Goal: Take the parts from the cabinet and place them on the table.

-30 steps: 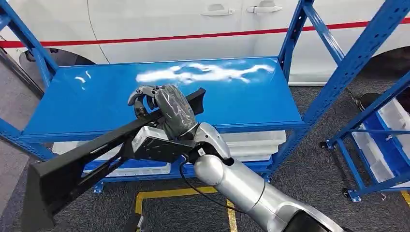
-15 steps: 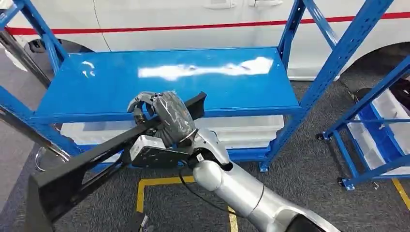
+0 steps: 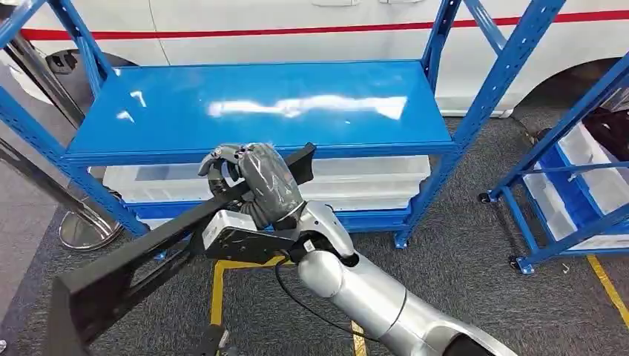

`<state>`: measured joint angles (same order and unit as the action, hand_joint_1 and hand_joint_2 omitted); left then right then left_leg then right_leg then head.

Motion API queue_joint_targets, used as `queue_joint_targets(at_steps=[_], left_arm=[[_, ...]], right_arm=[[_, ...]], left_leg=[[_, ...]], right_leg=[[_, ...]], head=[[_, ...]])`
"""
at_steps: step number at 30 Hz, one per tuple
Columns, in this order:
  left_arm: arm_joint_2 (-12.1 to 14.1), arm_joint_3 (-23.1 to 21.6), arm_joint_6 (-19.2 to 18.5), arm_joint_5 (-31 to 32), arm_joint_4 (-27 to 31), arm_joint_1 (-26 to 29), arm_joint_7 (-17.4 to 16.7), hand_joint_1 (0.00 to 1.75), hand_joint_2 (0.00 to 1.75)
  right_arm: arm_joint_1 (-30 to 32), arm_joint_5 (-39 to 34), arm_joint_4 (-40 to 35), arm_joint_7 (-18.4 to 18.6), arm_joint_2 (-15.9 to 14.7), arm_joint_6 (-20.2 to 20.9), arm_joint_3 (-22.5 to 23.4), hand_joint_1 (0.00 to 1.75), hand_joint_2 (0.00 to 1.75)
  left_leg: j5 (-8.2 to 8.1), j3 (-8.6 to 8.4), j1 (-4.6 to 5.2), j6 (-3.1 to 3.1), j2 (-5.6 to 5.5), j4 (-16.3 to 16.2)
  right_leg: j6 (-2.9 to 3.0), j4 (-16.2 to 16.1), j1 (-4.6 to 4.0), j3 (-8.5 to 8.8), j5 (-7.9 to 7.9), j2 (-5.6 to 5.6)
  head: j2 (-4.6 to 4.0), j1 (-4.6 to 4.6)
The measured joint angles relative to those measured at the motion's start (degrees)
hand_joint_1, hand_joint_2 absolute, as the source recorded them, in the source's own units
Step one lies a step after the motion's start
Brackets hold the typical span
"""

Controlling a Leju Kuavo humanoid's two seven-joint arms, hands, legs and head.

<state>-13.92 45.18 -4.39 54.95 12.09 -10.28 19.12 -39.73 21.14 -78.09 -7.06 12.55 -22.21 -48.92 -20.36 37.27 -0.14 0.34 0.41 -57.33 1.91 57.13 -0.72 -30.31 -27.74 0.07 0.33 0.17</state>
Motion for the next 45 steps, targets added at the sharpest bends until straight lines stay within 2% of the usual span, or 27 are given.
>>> queue_joint_targets(at_steps=[1,2,5,7,9,10,11,12,15,16,18,20,21,23,25,27,28,30,31,33,35,36,37,40,42,43,45], left_arm=[[-0.02,-0.02,0.0,0.0,0.0,-0.04,-0.02,0.0,1.75],[-0.04,-0.15,0.0,0.02,0.0,-0.09,-0.09,0.0,1.75],[-0.15,-0.55,0.0,0.04,0.0,-0.18,-0.09,0.0,1.75],[-0.2,-0.77,0.0,0.04,0.0,-0.22,-0.09,0.0,1.75],[-0.17,-0.85,0.0,0.22,0.0,-0.27,-0.09,0.0,1.75],[-0.2,-0.94,0.0,0.26,0.0,-0.38,-0.13,0.0,1.75],[-0.33,-1.18,0.0,0.35,0.0,-0.62,-0.28,0.0,1.75],[-0.35,-1.4,-0.02,0.5,0.02,-0.73,-0.41,0.0,1.75],[-0.37,-1.77,-0.09,0.63,0.02,-0.8,-0.83,0.0,1.75],[-0.42,-1.84,-0.09,0.59,0.02,-0.74,-1.09,0.0,1.75],[-0.42,-1.92,-0.11,0.37,0.02,-0.87,-1.18,0.0,1.75],[-0.46,-2.1,-0.13,0.2,0.02,-0.86,-1.2,0.0,1.75],[-0.48,-2.19,-0.15,0.13,0.02,-0.82,-1.2,0.0,1.75],[-0.48,-2.25,-0.15,0.0,0.02,-0.79,-1.2,0.0,1.75],[-0.48,-2.25,-0.15,-0.31,0.02,-0.82,-1.2,0.0,1.75],[-0.78,-2.25,-0.15,-0.39,0.02,-0.76,-1.11,0.0,1.75],[-0.85,-2.25,-0.18,-0.42,0.02,-0.75,-1.09,0.0,1.75],[-0.9,-2.27,-0.2,-0.46,0.02,-0.77,-1.11,0.0,1.75],[-0.9,-2.25,-0.2,-0.48,0.02,-0.49,-1.11,0.0,1.75],[-0.87,-2.25,-0.2,-0.5,0.02,-0.35,-1.14,0.0,1.75],[-0.87,-2.25,-0.2,-0.59,0.02,-0.34,-1.09,0.0,1.75],[-0.87,-2.25,-0.2,-0.7,0.02,-0.38,-1.07,0.0,1.75],[-0.87,-2.25,-0.18,-0.85,0.02,-0.4,-1.07,0.0,1.75],[-0.85,-2.25,-0.2,-1.14,0.02,-0.44,-1.03,0.0,1.75],[-0.85,-2.25,-0.18,-1.31,0.02,-0.83,-0.98,0.0,1.75],[-0.85,-2.27,-0.18,-1.36,0.04,-1.04,-0.92,0.0,1.75],[-0.85,-2.25,-0.18,-1.36,0.04,-1.03,-0.87,0.0,1.75]], right_arm=[[0.0,0.31,0.02,0.02,0.0,-0.15,0.0,1.75,1.75],[-0.06,0.74,0.02,0.11,0.17,-0.28,-0.02,1.75,1.75],[-0.07,1.05,0.04,0.13,0.31,-0.42,-0.04,1.75,1.75],[-0.05,1.11,0.04,0.13,0.33,-0.44,-0.04,1.75,1.75],[-0.05,1.77,0.04,0.11,0.35,-0.66,-0.04,1.75,1.75],[-0.05,2.27,0.0,0.09,0.37,-0.94,-0.04,1.75,1.75],[-0.05,2.97,-0.07,-0.11,0.53,-1.44,-0.04,1.75,1.75],[0.03,3.63,-0.26,-0.31,0.63,-2.04,0.02,1.75,1.75],[0.43,4.92,-0.39,-0.81,0.81,-3.32,0.02,1.75,1.75],[0.73,4.98,-0.35,-0.81,0.65,-3.34,0.04,1.75,1.75],[0.94,5.0,-0.31,-0.72,0.59,-3.32,0.07,1.75,1.75],[0.96,5.0,-0.31,-0.63,0.59,-3.08,0.04,1.75,1.75],[1.02,4.98,-0.31,-0.59,0.59,-2.88,0.04,1.75,1.75],[1.25,4.98,-0.31,-0.55,0.55,-2.58,0.02,1.75,1.75],[1.23,4.98,-0.31,-0.42,0.59,-2.47,-0.07,1.75,1.75],[1.2,4.98,-0.41,-0.39,0.98,-2.32,-0.11,1.75,1.75],[1.18,4.98,-0.42,-0.39,1.01,-2.32,-0.15,1.75,1.75],[1.21,4.96,-0.42,-0.37,1.03,-2.29,-0.31,1.75,1.75],[1.33,4.94,-0.28,-0.33,0.96,-2.29,-0.33,1.75,1.75],[1.28,4.94,-0.22,-0.33,1.03,-2.25,-0.42,1.75,1.75],[1.38,4.92,-0.13,-0.31,1.01,-2.14,-0.46,1.75,1.75],[1.42,4.89,-0.04,-0.31,1.01,-1.94,-0.48,1.75,1.75],[1.44,4.87,0.02,-0.31,1.01,-1.81,-0.52,1.75,1.75],[1.45,4.87,0.09,-0.22,1.01,-1.46,-0.61,1.75,1.75],[1.4,4.87,0.0,-0.2,1.14,-1.4,-0.66,1.75,1.75],[1.37,4.87,0.0,-0.15,1.25,-1.35,-0.7,1.75,1.75],[1.25,4.87,0.0,-0.2,1.36,-1.38,-0.77,1.75,1.75]], left_leg=[[-1.21,0.59,-0.08,-0.18,-0.23,-0.39],[-4.43,1.44,-0.01,-0.5,-0.3,-1.91],[-13.13,3.54,-0.65,-1.54,-0.26,-13.4],[-11.3,2.97,-1.15,-2.23,-0.24,-17.64],[-6.31,-2.0,-1.77,-2.99,-0.22,-12.49],[-6.12,-5.07,-2.08,-3.32,-0.22,-8.44],[-9.17,-8.11,-2.03,-3.83,-0.4,-3.48],[-10.84,-10.28,-1.49,-2.65,-0.73,0.44],[-9.42,-8.68,-1.16,-1.34,-0.83,-0.67],[-8.5,-8.06,-1.79,-0.37,-0.52,-0.3],[-6.94,-6.35,-1.38,0.75,-0.22,-0.41],[-5.16,-4.09,-1.03,1.1,-0.11,-0.5],[-4.41,-3.01,-0.9,1.11,-0.03,-0.6],[-2.94,-0.73,-0.76,1.03,0.03,-0.82],[-1.56,1.06,-0.61,0.8,-0.04,-1.03],[-0.55,1.63,-0.35,0.29,-0.12,-1.17],[0.36,1.8,-0.49,-0.08,-0.08,-0.89],[2.16,1.86,-0.89,-0.82,-0.03,0.37],[2.36,2.32,-0.59,-1.22,-0.15,0.8],[-4.05,3.6,-0.95,-1.66,-0.21,-2.5],[-10.79,5.22,-1.03,-2.16,-0.2,-10.56],[-12.3,5.67,-1.04,-2.45,-0.2,-15.03],[-11.31,5.52,-1.07,-2.64,-0.2,-17.72],[-4.11,-0.08,-1.24,-2.87,-0.19,-14.61],[-8.93,-8.2,-0.9,-2.53,-0.23,-3.83],[-10.82,-9.95,-0.84,-1.84,-0.35,-0.01],[-9.82,-8.88,-0.48,-1.16,-0.42,-0.59]], right_leg=[[-0.12,-0.9,0.66,-0.22,1.13,0.57],[0.63,-1.4,0.81,-0.99,2.08,0.4],[0.62,-1.23,0.9,-3.51,4.07,0.58],[0.28,-0.44,1.12,-5.66,5.17,0.72],[-0.44,0.94,1.64,-8.07,6.01,0.75],[-0.81,1.62,1.77,-8.86,6.26,0.7],[-1.25,2.21,1.61,-9.68,6.57,0.62],[-1.63,2.66,1.55,-10.03,6.98,0.62],[-2.65,1.65,1.49,-10.04,9.13,0.59],[-2.95,1.86,1.85,-10.44,8.6,0.4],[-3.1,6.34,1.9,-11.83,0.95,0.22],[-3.38,15.49,1.86,-13.3,-5.63,0.13],[-3.4,18.89,1.85,-13.51,-6.06,0.13],[-3.1,20.09,1.79,-11.5,-2.15,0.1],[-2.14,13.62,1.35,-5.21,0.59,0.0],[-0.98,1.74,0.77,3.35,-3.56,-0.03],[-1.25,-0.23,0.82,4.23,-4.63,-0.1],[-0.8,0.04,0.33,3.25,-3.05,-0.2],[-0.32,-0.81,1.03,2.77,-1.85,0.05],[0.72,-0.83,1.05,1.01,-0.15,0.4],[0.86,-0.46,0.92,-0.96,1.18,0.54],[0.86,-0.11,0.89,-2.25,1.96,0.64],[0.81,0.31,0.9,-3.54,2.6,0.7],[0.32,2.06,1.04,-7.65,4.38,0.73],[-0.3,3.2,0.72,-9.35,5.17,0.6],[-0.62,3.39,0.77,-9.52,5.76,0.74],[-1.23,2.53,0.99,-9.67,7.39,0.88]], head=[[0.0,0.02],[0.0,0.11],[0.0,0.11],[0.0,0.13],[0.0,0.13],[0.0,0.11],[0.0,0.15],[0.0,0.09],[0.0,0.09],[0.0,0.09],[0.0,0.09],[0.0,0.09],[0.0,0.09],[0.0,0.09],[0.0,0.07],[0.0,0.09],[0.0,0.13],[0.0,0.09],[0.0,0.09],[0.0,0.15],[0.0,0.13],[0.0,0.13],[0.0,0.13],[0.0,0.15],[0.0,0.17],[0.0,0.09],[0.0,0.15]])
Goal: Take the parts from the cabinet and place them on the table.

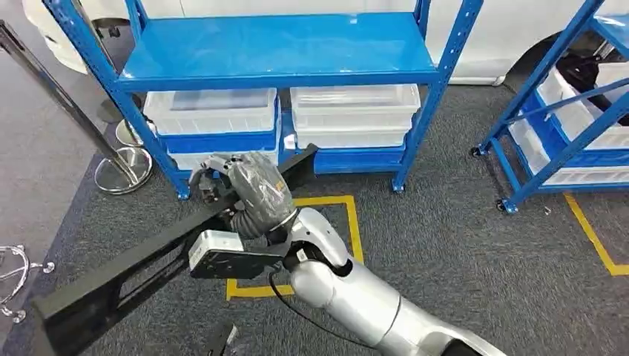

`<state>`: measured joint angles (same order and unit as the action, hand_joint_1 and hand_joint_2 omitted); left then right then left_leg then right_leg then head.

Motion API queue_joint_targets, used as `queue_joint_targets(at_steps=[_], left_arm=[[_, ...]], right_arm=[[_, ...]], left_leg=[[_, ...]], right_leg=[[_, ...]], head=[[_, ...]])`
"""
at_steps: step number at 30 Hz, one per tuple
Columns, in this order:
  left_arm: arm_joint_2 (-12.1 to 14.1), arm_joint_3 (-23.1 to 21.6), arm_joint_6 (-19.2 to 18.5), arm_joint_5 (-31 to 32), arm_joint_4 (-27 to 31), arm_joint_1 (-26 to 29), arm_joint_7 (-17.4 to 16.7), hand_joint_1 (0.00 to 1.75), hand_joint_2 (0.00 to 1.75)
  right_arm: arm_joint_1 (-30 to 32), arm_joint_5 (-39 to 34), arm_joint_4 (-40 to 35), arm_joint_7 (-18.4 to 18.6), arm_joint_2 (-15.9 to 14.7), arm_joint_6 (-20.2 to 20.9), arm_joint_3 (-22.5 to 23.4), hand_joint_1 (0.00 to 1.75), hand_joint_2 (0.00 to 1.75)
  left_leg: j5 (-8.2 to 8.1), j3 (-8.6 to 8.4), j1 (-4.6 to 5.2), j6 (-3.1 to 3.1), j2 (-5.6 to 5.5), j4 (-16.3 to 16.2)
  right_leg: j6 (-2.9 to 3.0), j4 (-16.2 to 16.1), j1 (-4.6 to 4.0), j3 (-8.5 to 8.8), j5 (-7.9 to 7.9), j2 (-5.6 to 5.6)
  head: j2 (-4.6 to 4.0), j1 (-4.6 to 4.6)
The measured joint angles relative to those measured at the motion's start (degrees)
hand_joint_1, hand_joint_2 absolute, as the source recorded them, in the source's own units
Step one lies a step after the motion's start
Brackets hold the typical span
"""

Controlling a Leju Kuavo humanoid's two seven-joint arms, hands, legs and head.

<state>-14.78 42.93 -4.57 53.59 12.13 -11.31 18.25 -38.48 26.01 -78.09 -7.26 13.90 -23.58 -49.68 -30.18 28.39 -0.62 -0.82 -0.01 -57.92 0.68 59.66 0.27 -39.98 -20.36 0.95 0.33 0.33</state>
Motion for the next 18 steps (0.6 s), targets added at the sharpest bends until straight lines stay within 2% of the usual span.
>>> queue_joint_targets(at_steps=[1,2,3,4,5,6,7,8,9,10,11,12,13,15,16,17,18], left_arm=[[0.0,0.0,0.04,0.0,0.0,0.15,-0.02,0.0,1.75],[0.02,0.0,0.02,0.0,-0.02,0.18,-0.06,0.0,1.75],[0.02,0.0,0.04,0.0,-0.02,0.15,-0.04,0.0,1.75],[0.02,0.0,0.02,0.0,-0.02,0.07,-0.07,0.0,1.75],[0.02,0.0,0.02,0.0,-0.02,0.13,-0.07,0.0,1.75],[0.02,0.0,0.02,0.0,-0.02,0.18,-0.07,0.0,1.75],[0.02,0.0,0.02,0.0,-0.02,0.2,-0.07,0.0,1.75],[0.04,0.0,0.02,0.0,-0.02,0.22,-0.07,0.0,1.75],[0.04,0.0,0.02,0.0,-0.02,0.23,-0.07,0.0,1.75],[0.04,0.0,0.02,-0.02,-0.02,0.24,-0.07,0.0,1.75],[0.04,0.0,0.02,-0.02,-0.02,0.25,-0.07,0.0,1.75],[0.04,0.0,0.02,-0.02,-0.02,0.3,-0.07,0.0,1.75],[0.04,0.0,0.02,-0.02,-0.02,0.33,-0.04,0.0,1.75],[0.07,0.0,0.02,-0.02,-0.02,0.34,-0.04,0.0,1.75],[0.09,0.0,0.0,-0.02,-0.02,0.42,-0.04,0.0,1.75],[0.13,0.0,0.0,-0.02,-0.02,0.58,-0.07,0.0,1.75],[0.13,0.0,0.0,-0.02,-0.02,0.51,-0.07,0.0,1.75]], right_arm=[[0.1,0.0,0.02,0.04,-0.02,0.0,-0.04,1.75,1.75],[0.15,0.0,0.11,0.04,-0.18,0.0,-0.04,1.75,1.75],[0.13,0.0,0.13,0.09,-0.26,0.0,-0.07,1.75,1.75],[0.12,0.0,0.13,0.09,-0.28,0.0,-0.07,1.75,1.75],[0.15,0.0,0.13,0.09,-0.31,0.0,-0.09,1.75,1.75],[0.17,0.0,0.13,0.09,-0.31,0.0,-0.11,1.75,1.75],[0.22,0.0,0.15,0.09,-0.37,0.0,-0.11,1.75,1.75],[0.36,0.0,0.17,0.11,-0.44,-0.02,-0.13,1.75,1.75],[0.54,0.0,0.17,0.15,-0.44,-0.06,-0.13,1.75,1.75],[0.62,0.0,0.15,0.15,-0.42,-0.09,-0.2,1.75,1.75],[0.6,0.15,0.15,0.15,-0.39,-0.09,-0.31,1.75,1.75],[0.59,0.2,0.11,0.17,-0.31,-0.11,-0.35,1.75,1.75],[0.61,0.28,0.07,0.15,-0.13,-0.13,-0.39,1.75,1.75],[0.55,0.35,0.07,0.13,-0.11,-0.15,-0.42,1.75,1.75],[0.68,0.35,0.09,0.18,-0.13,-0.15,-0.42,1.75,1.75],[0.67,0.35,0.2,0.18,-0.17,-0.15,-0.42,1.75,1.75],[0.69,0.35,0.2,0.22,-0.15,-0.15,-0.46,1.75,1.75]], left_leg=[[0.85,0.59,-0.1,0.56,0.05,0.52],[1.73,0.7,-0.64,1.1,0.6,0.73],[2.48,1.7,-0.61,1.71,0.55,0.8],[3.43,2.66,-0.59,2.03,0.55,0.74],[4.21,3.68,-0.55,2.02,0.56,0.71],[4.97,4.67,-0.51,2.0,0.58,0.64],[5.71,5.72,-0.5,1.93,0.62,0.49],[6.38,6.77,-0.51,1.84,0.67,0.32],[7.07,7.94,-0.51,1.72,0.7,0.1],[7.72,8.96,-0.51,1.53,0.68,-0.15],[8.35,9.74,-0.51,1.27,0.63,-0.35],[8.78,10.14,-0.33,0.93,0.54,-0.5],[9.34,10.31,-0.23,0.63,0.55,-0.59],[11.08,10.4,-0.33,-0.01,0.59,0.41],[11.92,10.57,-0.2,-0.44,0.56,0.8],[11.21,11.23,-0.58,-0.67,0.41,0.63],[8.13,11.96,-0.5,-0.84,0.32,-0.77]], right_leg=[[-0.39,-0.28,-0.26,-0.13,0.67,-0.11],[-0.68,0.23,0.06,-0.51,-0.74,-0.48],[-0.84,1.94,0.05,-1.14,-4.41,-0.66],[-1.0,5.44,0.11,-1.78,-8.89,-0.68],[-1.17,9.71,0.1,-2.52,-12.19,-0.7],[-1.29,13.66,0.11,-3.06,-13.87,-0.7],[-1.32,16.55,0.12,-3.15,-13.52,-0.7],[-1.3,17.59,0.13,-2.47,-11.57,-0.7],[-1.21,16.51,0.17,-0.64,-8.78,-0.69],[-1.02,13.59,0.17,2.15,-6.95,-0.7],[-0.76,8.96,0.16,6.01,-7.05,-0.71],[-0.48,3.6,0.01,10.28,-9.57,-0.81],[-0.2,-1.4,-0.22,12.93,-11.6,-0.98],[0.07,-1.51,-0.53,12.17,-11.03,-1.02],[0.46,-1.74,-0.52,11.5,-10.26,-0.94],[1.07,-2.1,0.12,10.86,-9.28,-0.6],[1.67,-2.11,-0.01,10.01,-8.51,-0.61]], head=[[0.0,-0.09],[0.0,-0.02],[0.0,-0.11],[0.0,-0.11],[0.0,-0.11],[0.0,-0.13],[0.0,-0.11],[0.0,-0.11],[0.0,-0.11],[0.0,-0.11],[0.0,-0.11],[0.0,-0.09],[0.0,-0.04],[0.0,-0.09],[0.0,-0.07],[0.0,-0.13],[0.0,-0.02]])
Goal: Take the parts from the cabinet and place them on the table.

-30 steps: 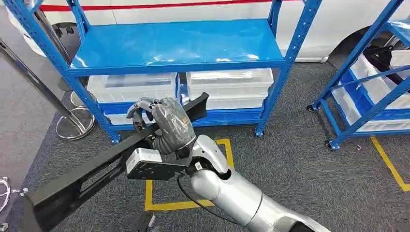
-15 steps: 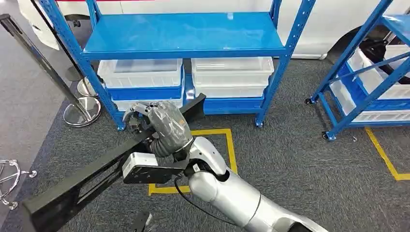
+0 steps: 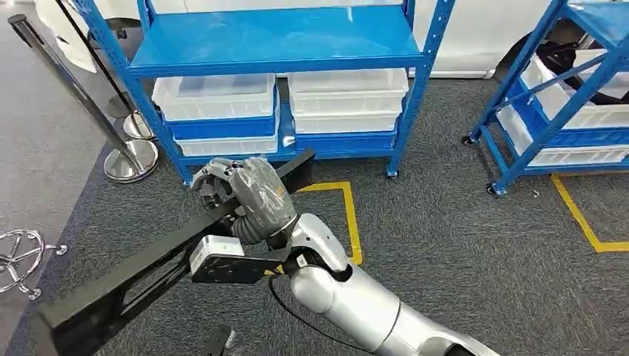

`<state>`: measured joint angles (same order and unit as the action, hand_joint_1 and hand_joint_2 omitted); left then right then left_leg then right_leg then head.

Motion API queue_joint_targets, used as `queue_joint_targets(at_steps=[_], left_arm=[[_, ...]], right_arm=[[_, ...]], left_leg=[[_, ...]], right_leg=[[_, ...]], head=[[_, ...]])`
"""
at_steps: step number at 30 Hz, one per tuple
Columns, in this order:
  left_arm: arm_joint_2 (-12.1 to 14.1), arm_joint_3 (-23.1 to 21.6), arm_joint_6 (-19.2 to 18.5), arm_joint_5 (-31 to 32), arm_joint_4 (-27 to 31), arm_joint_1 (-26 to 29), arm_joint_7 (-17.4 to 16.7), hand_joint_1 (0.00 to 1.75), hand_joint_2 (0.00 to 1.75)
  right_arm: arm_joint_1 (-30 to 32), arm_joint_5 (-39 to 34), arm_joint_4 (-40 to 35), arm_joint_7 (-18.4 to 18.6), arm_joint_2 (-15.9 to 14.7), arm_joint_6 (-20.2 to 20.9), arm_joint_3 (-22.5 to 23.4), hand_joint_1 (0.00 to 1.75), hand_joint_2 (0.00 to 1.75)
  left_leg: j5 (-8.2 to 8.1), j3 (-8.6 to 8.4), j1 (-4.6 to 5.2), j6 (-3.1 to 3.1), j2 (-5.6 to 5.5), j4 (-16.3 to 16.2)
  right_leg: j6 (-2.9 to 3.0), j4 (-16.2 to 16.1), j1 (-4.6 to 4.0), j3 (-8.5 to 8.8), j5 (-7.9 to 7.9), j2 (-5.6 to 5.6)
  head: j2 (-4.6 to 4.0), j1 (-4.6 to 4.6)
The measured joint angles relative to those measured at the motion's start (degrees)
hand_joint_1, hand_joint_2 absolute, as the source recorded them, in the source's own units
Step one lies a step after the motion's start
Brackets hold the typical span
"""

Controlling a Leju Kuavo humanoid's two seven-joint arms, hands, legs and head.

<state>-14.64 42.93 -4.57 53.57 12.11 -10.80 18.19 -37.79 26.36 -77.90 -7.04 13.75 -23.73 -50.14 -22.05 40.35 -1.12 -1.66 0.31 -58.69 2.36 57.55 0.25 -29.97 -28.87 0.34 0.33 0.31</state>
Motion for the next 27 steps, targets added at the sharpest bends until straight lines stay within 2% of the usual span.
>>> queue_joint_targets(at_steps=[1,2,3,4,5,6,7,8,9,10,11,12,14,15,16,17,18,19,20,21,22,23,24,25,26,27], left_arm=[[0.04,0.0,0.0,0.0,0.0,0.15,-0.07,0.0,1.75],[0.09,0.0,0.0,0.02,0.0,0.17,-0.09,0.0,1.75],[0.11,0.0,0.0,0.02,0.0,0.1,-0.09,0.0,1.75],[0.11,-0.02,0.0,0.04,0.0,0.0,-0.09,0.0,1.75],[0.13,-0.02,0.0,0.07,0.0,-0.09,-0.13,0.0,1.75],[0.13,-0.02,0.0,0.09,0.0,-0.15,-0.15,0.0,1.75],[0.13,-0.02,0.0,0.15,0.0,-0.19,-0.17,0.0,1.75],[0.13,-0.02,0.0,0.22,0.0,-0.23,-0.17,0.0,1.75],[0.13,-0.02,0.0,0.22,0.0,-0.35,-0.17,0.0,1.75],[0.18,-0.02,0.0,0.2,0.04,-0.59,-0.17,0.0,1.75],[0.28,-0.04,0.0,0.2,0.07,-0.77,-0.15,0.0,1.75],[0.28,-0.07,0.0,0.22,0.07,-0.93,-0.17,0.0,1.75],[0.28,-0.09,0.0,0.22,0.07,-0.93,-0.22,0.0,1.75],[0.2,-0.09,0.0,0.22,-0.02,-0.72,-0.31,0.0,1.75],[0.24,-0.09,0.02,0.17,-0.02,-0.8,-0.31,0.0,1.75],[0.26,-0.09,0.02,0.22,-0.02,-0.91,-0.31,0.0,1.75],[0.24,-0.11,0.02,0.22,-0.02,-0.96,-0.28,0.0,1.75],[0.24,-0.11,0.0,0.22,-0.02,-0.86,-0.31,0.0,1.75],[0.24,-0.11,0.0,0.22,-0.02,-0.78,-0.31,0.0,1.75],[0.24,-0.11,0.0,0.22,-0.02,-0.76,-0.31,0.0,1.75],[0.24,-0.11,0.0,0.22,-0.02,-0.78,-0.31,0.0,1.75],[0.24,-0.11,0.0,0.22,-0.02,-0.81,-0.31,0.0,1.75],[0.24,-0.11,0.0,0.22,-0.02,-0.84,-0.31,0.0,1.75],[0.26,-0.11,0.0,0.22,0.0,-0.88,-0.31,0.0,1.75],[0.24,-0.13,0.0,0.22,0.02,-0.92,-0.31,0.0,1.75],[0.24,-0.13,0.0,0.2,0.0,-0.86,-0.28,0.0,1.75]], right_arm=[[-0.06,0.0,0.0,0.02,0.06,0.02,0.0,1.75,1.75],[-0.05,0.02,0.04,0.09,0.11,0.02,0.0,1.75,1.75],[-0.05,0.09,0.15,0.13,0.11,0.02,-0.02,1.75,1.75],[-0.05,0.17,0.33,0.2,0.11,0.02,-0.02,1.75,1.75],[-0.05,0.22,0.48,0.26,0.09,0.02,-0.02,1.75,1.75],[-0.06,0.26,0.59,0.28,0.11,0.02,-0.02,1.75,1.75],[-0.06,0.33,0.63,0.28,0.11,0.02,-0.02,1.75,1.75],[-0.05,0.37,0.63,0.28,0.11,0.02,-0.02,1.75,1.75],[-0.08,0.39,0.63,0.28,0.13,0.02,-0.02,1.75,1.75],[-0.13,0.42,0.61,0.28,0.26,0.02,-0.02,1.75,1.75],[-0.2,0.42,0.61,0.28,0.31,0.0,0.0,1.75,1.75],[-0.24,0.46,0.63,0.26,0.42,0.02,0.0,1.75,1.75],[-0.28,0.46,0.68,0.28,0.59,0.02,-0.02,1.75,1.75],[-0.27,0.46,0.76,0.26,0.53,0.02,0.0,1.75,1.75],[-0.33,0.46,0.81,0.26,0.48,0.02,0.0,1.75,1.75],[-0.39,0.46,0.87,0.28,0.46,0.02,0.0,1.75,1.75],[-0.34,0.46,0.92,0.28,0.42,0.02,0.0,1.75,1.75],[-0.31,0.46,0.98,0.28,0.39,0.02,0.0,1.75,1.75],[-0.33,0.46,1.07,0.28,0.33,0.02,0.0,1.75,1.75],[-0.32,0.46,1.14,0.28,0.26,0.02,0.0,1.75,1.75],[-0.28,0.46,1.25,0.28,0.24,0.02,0.0,1.75,1.75],[-0.28,0.44,1.27,0.28,0.24,0.02,0.0,1.75,1.75],[-0.33,0.46,1.27,0.28,0.26,0.02,0.0,1.75,1.75],[-0.4,0.46,1.25,0.28,0.31,0.02,0.0,1.75,1.75],[-0.47,0.46,1.22,0.28,0.5,0.04,-0.02,1.75,1.75],[-0.62,0.46,1.25,0.28,0.57,0.04,0.02,1.75,1.75]], left_leg=[[-4.0,0.85,-0.09,-0.17,0.0,-3.14],[-8.03,1.73,-0.09,-0.41,0.01,-8.12],[-10.18,2.24,-0.09,-0.55,0.01,-12.32],[-10.49,2.35,-0.08,-0.59,0.01,-15.62],[-9.0,1.73,-0.08,-0.51,0.01,-17.24],[-6.75,0.17,-0.01,-0.28,0.0,-16.63],[-5.27,-1.41,0.07,-0.05,-0.02,-15.18],[-4.51,-2.84,0.17,0.22,-0.05,-13.64],[-4.18,-6.07,0.45,0.79,-0.08,-9.83],[-6.49,-10.38,0.76,1.66,-0.1,-4.4],[-8.53,-13.76,0.95,1.91,0.1,1.34],[-8.97,-14.06,1.05,1.57,0.07,2.41],[-7.79,-13.32,1.42,2.14,0.01,2.56],[-6.38,-12.99,0.49,2.52,0.15,3.65],[-5.49,-12.27,0.55,2.71,0.52,3.74],[-4.62,-11.36,0.51,3.29,0.52,3.68],[-3.85,-10.26,0.52,3.27,0.51,3.66],[-2.97,-9.13,0.52,3.21,0.51,3.56],[-2.21,-8.04,0.49,3.08,0.56,3.41],[-1.52,-6.89,0.39,2.89,0.65,3.16],[-0.89,-5.61,0.26,2.63,0.72,2.75],[-0.39,-4.44,0.08,2.34,0.78,2.24],[0.04,-3.2,-0.19,1.87,0.77,1.54],[0.34,-2.53,-0.24,1.49,0.72,0.86],[0.61,-1.72,-0.08,1.09,0.61,0.14],[1.17,-1.5,-0.13,0.66,0.62,0.1]], right_leg=[[0.47,0.06,-0.06,-0.94,0.79,0.05],[0.58,0.16,-0.25,-2.01,1.66,0.07],[0.71,0.23,-0.46,-2.91,2.38,0.11],[0.74,0.42,-0.63,-3.94,3.06,0.17],[0.75,0.74,-0.75,-5.1,3.69,0.23],[0.72,1.12,-0.87,-6.24,4.3,0.23],[0.72,1.35,-0.99,-7.0,4.68,0.22],[0.71,1.49,-1.06,-7.51,4.98,0.2],[0.67,1.71,-1.21,-8.31,5.58,0.13],[0.59,1.91,-1.18,-8.8,6.19,0.11],[0.25,1.98,-1.46,-9.11,6.67,0.06],[0.0,1.78,-1.29,-9.24,7.48,0.26],[-0.63,0.94,-0.95,-9.26,8.89,0.38],[-0.97,0.82,-1.31,-9.63,9.1,0.18],[-1.46,1.71,-1.06,-10.17,6.53,-0.23],[-1.74,4.16,-0.85,-10.95,2.54,-0.3],[-2.11,7.95,-0.52,-11.66,-1.45,-0.32],[-2.47,12.45,-0.21,-12.35,-4.4,-0.31],[-2.77,15.93,0.06,-12.71,-4.99,-0.31],[-3.07,18.14,0.36,-12.58,-3.53,-0.29],[-3.35,18.38,0.67,-11.54,-0.74,-0.28],[-3.6,16.84,0.95,-9.64,1.72,-0.27],[-3.92,13.07,1.23,-6.28,2.83,-0.25],[-4.14,8.64,1.51,-2.7,1.43,-0.27],[-4.27,2.55,0.92,1.09,-1.89,-0.4],[-3.5,0.7,0.81,1.83,-3.41,-0.58]], head=[[0.0,-0.03],[0.0,0.0],[0.0,0.04],[0.0,-0.02],[0.0,0.04],[0.0,0.0],[0.0,0.02],[0.0,0.04],[0.0,0.0],[0.0,0.02],[0.0,0.0],[0.0,0.0],[0.0,0.04],[0.0,0.0],[0.0,0.02],[0.0,-0.05],[0.0,-0.03],[0.0,-0.03],[0.0,-0.03],[0.0,-0.03],[0.0,0.0],[0.0,-0.03],[0.0,0.0],[0.0,-0.03],[0.0,-0.05],[0.0,0.04]])
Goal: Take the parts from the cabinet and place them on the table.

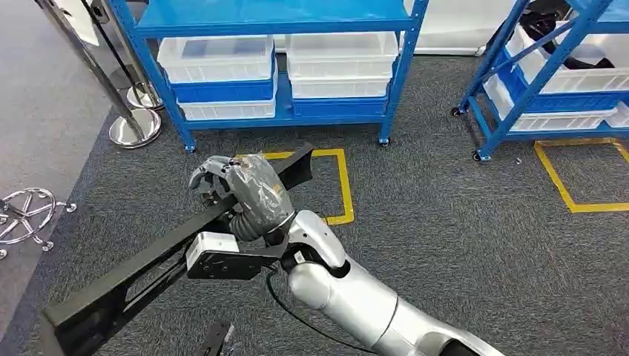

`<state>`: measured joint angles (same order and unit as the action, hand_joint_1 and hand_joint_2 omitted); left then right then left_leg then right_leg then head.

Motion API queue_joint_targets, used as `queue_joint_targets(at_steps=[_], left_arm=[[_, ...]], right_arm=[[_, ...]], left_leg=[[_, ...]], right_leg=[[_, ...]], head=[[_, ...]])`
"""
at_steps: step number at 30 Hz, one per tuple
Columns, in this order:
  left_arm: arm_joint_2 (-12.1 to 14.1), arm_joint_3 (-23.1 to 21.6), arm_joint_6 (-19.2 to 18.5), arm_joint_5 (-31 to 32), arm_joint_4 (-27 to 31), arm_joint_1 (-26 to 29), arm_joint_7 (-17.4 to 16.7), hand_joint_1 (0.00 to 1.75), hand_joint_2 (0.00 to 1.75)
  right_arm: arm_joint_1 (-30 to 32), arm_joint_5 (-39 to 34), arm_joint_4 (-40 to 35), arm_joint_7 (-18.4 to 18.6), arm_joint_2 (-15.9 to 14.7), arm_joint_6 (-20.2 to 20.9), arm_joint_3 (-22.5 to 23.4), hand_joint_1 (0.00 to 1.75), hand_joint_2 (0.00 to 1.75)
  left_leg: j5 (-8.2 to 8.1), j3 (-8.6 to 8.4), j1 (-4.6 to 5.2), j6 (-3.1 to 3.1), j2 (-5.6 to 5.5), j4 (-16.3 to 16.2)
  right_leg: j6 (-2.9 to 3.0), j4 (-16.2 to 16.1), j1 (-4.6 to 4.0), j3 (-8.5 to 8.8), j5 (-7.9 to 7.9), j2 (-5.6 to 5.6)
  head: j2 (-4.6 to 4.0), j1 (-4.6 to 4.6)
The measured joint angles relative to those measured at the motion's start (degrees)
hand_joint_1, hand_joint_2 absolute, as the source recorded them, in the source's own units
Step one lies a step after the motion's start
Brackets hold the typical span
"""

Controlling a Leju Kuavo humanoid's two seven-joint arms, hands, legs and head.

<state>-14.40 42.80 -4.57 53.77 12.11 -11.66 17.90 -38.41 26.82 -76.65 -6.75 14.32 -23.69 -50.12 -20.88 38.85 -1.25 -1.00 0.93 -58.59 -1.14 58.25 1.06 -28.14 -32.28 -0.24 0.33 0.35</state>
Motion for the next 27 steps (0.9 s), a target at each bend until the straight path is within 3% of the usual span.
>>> queue_joint_targets(at_steps=[2,3,4,5,7,8,9,10,11,12,13,14,15,16,18,19,20,22,23,24,25,26,27], left_arm=[[0.02,0.0,0.0,0.0,0.0,-0.11,-0.07,0.0,1.75],[0.02,0.0,0.0,0.0,0.0,0.03,-0.07,0.0,1.75],[0.02,0.0,0.0,-0.02,0.0,0.0,-0.07,0.0,1.75],[0.02,0.02,0.0,-0.11,0.0,0.07,-0.18,0.0,1.75],[0.02,0.02,0.0,-0.15,0.0,-0.02,-0.24,0.0,1.75],[0.02,0.02,0.0,-0.17,0.0,-0.06,-0.24,0.0,1.75],[0.02,0.02,0.0,-0.15,0.0,-0.05,-0.26,0.0,1.75],[0.02,0.02,0.0,-0.18,0.0,-0.05,-0.28,0.0,1.75],[0.02,0.02,0.0,-0.18,0.0,-0.08,-0.33,0.0,1.75],[0.02,0.02,0.0,-0.22,0.0,-0.18,-0.37,0.0,1.75],[0.02,0.02,0.04,-0.28,0.02,-0.39,-0.42,0.0,1.75],[0.09,0.02,0.2,-0.37,0.04,-0.65,-0.46,0.0,1.75],[0.0,0.02,0.22,-0.42,0.04,-0.89,-0.48,0.0,1.75],[-0.04,0.02,0.22,-0.44,0.04,-1.09,-0.5,0.0,1.75],[-0.15,0.02,0.24,-0.55,0.04,-1.17,-0.55,0.0,1.75],[-0.33,0.02,0.37,-0.81,0.04,-1.07,-0.17,0.0,1.75],[-0.35,0.04,0.39,-0.96,0.04,-1.2,0.61,0.0,1.75],[-0.55,0.0,1.11,-0.64,0.04,-1.21,0.61,0.0,1.75],[-0.63,-0.02,1.4,-0.33,0.04,-1.12,0.48,0.0,1.75],[-0.63,-0.02,1.57,-0.26,0.04,-1.05,0.44,0.0,1.75],[-0.63,-0.04,1.71,-0.2,0.04,-0.99,0.37,0.0,1.75],[-0.63,-0.02,1.92,-0.24,0.04,-0.98,0.26,0.0,1.75],[-0.63,-0.02,2.14,-0.26,0.04,-0.97,0.28,0.0,1.75]], right_arm=[[-0.07,0.0,0.02,-0.02,0.02,-0.02,-0.02,1.75,1.75],[-0.05,0.0,0.15,0.0,-0.02,0.0,-0.02,1.75,1.75],[-0.13,0.0,0.28,0.0,0.0,0.02,0.0,1.75,1.75],[-0.17,0.0,0.33,0.0,0.04,0.04,0.0,1.75,1.75],[-0.33,-0.02,0.41,0.0,0.07,0.07,0.0,1.75,1.75],[-0.35,-0.02,0.5,0.0,0.07,0.07,0.0,1.75,1.75],[-0.34,-0.04,0.61,0.0,0.07,0.07,0.0,1.75,1.75],[-0.35,-0.04,0.7,0.0,0.07,0.07,0.0,1.75,1.75],[-0.39,-0.07,0.77,0.0,0.07,0.09,0.0,1.75,1.75],[-0.5,-0.11,0.81,0.06,0.07,0.18,0.0,1.75,1.75],[-0.68,-0.2,0.81,0.15,0.09,0.46,0.02,1.75,1.75],[-0.93,-0.28,0.81,0.2,0.17,0.79,0.11,1.75,1.75],[-1.25,-0.35,0.81,0.2,0.24,1.07,0.24,1.75,1.75],[-1.63,-0.5,0.87,0.18,0.28,1.29,0.26,1.75,1.75],[-1.99,-0.74,1.01,0.24,0.55,1.57,0.26,1.75,1.75],[-2.05,-0.92,1.14,0.24,0.52,1.64,0.31,1.75,1.75],[-2.18,-1.11,1.2,0.28,0.5,1.79,0.35,1.75,1.75],[-2.32,-1.51,1.53,0.39,0.5,2.41,0.48,1.75,1.75],[-2.31,-1.73,1.71,0.44,0.48,2.56,0.48,1.75,1.75],[-2.31,-1.86,1.9,0.5,0.44,2.67,0.48,1.75,1.75],[-2.31,-1.9,2.08,0.55,0.35,2.73,0.48,1.75,1.75],[-2.32,-1.9,2.27,0.55,0.28,2.84,0.48,1.75,1.75],[-2.33,-1.95,2.38,0.57,0.28,3.08,0.5,1.75,1.75]], left_leg=[[1.44,0.29,-0.19,-0.79,0.03,0.55],[1.82,0.67,-0.3,-1.23,0.0,0.69],[-0.17,1.0,-0.5,-1.41,-0.14,-0.07],[-3.9,1.88,-0.49,-1.49,-0.22,-2.46],[-10.63,3.92,-0.42,-1.74,-0.37,-10.92],[-12.31,4.6,-0.39,-1.74,-0.4,-15.34],[-11.87,4.42,-0.35,-1.57,-0.4,-18.2],[-10.02,3.32,-0.26,-1.27,-0.41,-18.49],[-7.59,1.1,-0.07,-0.84,-0.45,-16.65],[-6.14,-1.97,0.23,-0.19,-0.5,-13.11],[-6.37,-5.86,0.68,0.64,-0.62,-8.26],[-9.09,-10.39,1.13,1.61,-0.68,-2.39],[-10.34,-12.97,1.27,1.58,-0.66,2.3],[-10.23,-12.57,1.58,1.56,-0.71,2.41],[-8.85,-11.7,1.72,2.25,-0.69,3.18],[-7.96,-11.69,1.0,2.62,-0.27,3.93],[-7.22,-10.97,1.07,3.33,-0.34,4.15],[-5.74,-9.29,1.07,3.53,-0.3,4.1],[-5.09,-8.41,1.07,3.47,-0.28,4.02],[-4.53,-7.54,1.05,3.35,-0.21,3.85],[-4.02,-6.63,1.0,3.19,-0.18,3.61],[-3.65,-5.79,0.93,2.96,-0.17,3.24],[-3.42,-5.04,0.81,2.71,-0.17,2.81]], right_leg=[[0.68,0.66,-0.54,-1.06,0.9,-0.04],[1.49,0.37,-0.14,-1.58,1.64,0.06],[2.14,0.37,-0.11,-2.17,2.34,0.46],[2.78,0.38,-0.19,-3.04,3.08,0.45],[3.18,0.46,-0.56,-4.8,4.55,0.48],[3.32,0.53,-0.84,-5.83,5.33,0.5],[3.41,0.66,-1.12,-6.92,6.08,0.5],[3.49,0.78,-1.34,-7.91,6.75,0.5],[3.5,0.9,-1.56,-8.93,7.42,0.47],[3.48,0.96,-1.76,-9.72,8.07,0.37],[3.45,0.99,-1.81,-10.18,8.71,0.32],[3.19,1.04,-1.88,-10.48,9.21,0.28],[2.88,1.04,-1.89,-10.57,9.72,0.44],[2.59,0.65,-1.65,-10.69,10.55,0.59],[1.91,-0.29,-1.59,-10.81,11.97,0.59],[1.57,0.06,-1.63,-11.18,11.31,0.51],[1.28,1.5,-1.53,-11.97,8.19,0.32],[0.78,8.47,-1.14,-13.82,1.24,0.24],[0.48,12.81,-0.93,-14.86,-0.52,0.25],[0.27,16.04,-0.71,-15.5,-0.34,0.26],[0.05,17.43,-0.5,-15.27,1.65,0.29],[-0.12,16.5,-0.29,-14.0,4.0,0.3],[-0.22,13.31,-0.13,-11.37,5.83,0.33]], head=[[0.0,0.0],[0.0,-0.02],[0.0,0.0],[0.0,0.0],[0.0,0.0],[0.0,0.02],[0.0,0.0],[0.0,0.02],[0.0,0.02],[0.0,0.02],[0.0,0.0],[0.0,0.0],[0.0,0.0],[0.0,-0.02],[0.0,0.0],[0.0,0.0],[0.0,-0.04],[0.0,-0.04],[0.0,-0.02],[0.0,-0.04],[0.0,-0.02],[0.0,-0.02],[0.0,-0.02]])
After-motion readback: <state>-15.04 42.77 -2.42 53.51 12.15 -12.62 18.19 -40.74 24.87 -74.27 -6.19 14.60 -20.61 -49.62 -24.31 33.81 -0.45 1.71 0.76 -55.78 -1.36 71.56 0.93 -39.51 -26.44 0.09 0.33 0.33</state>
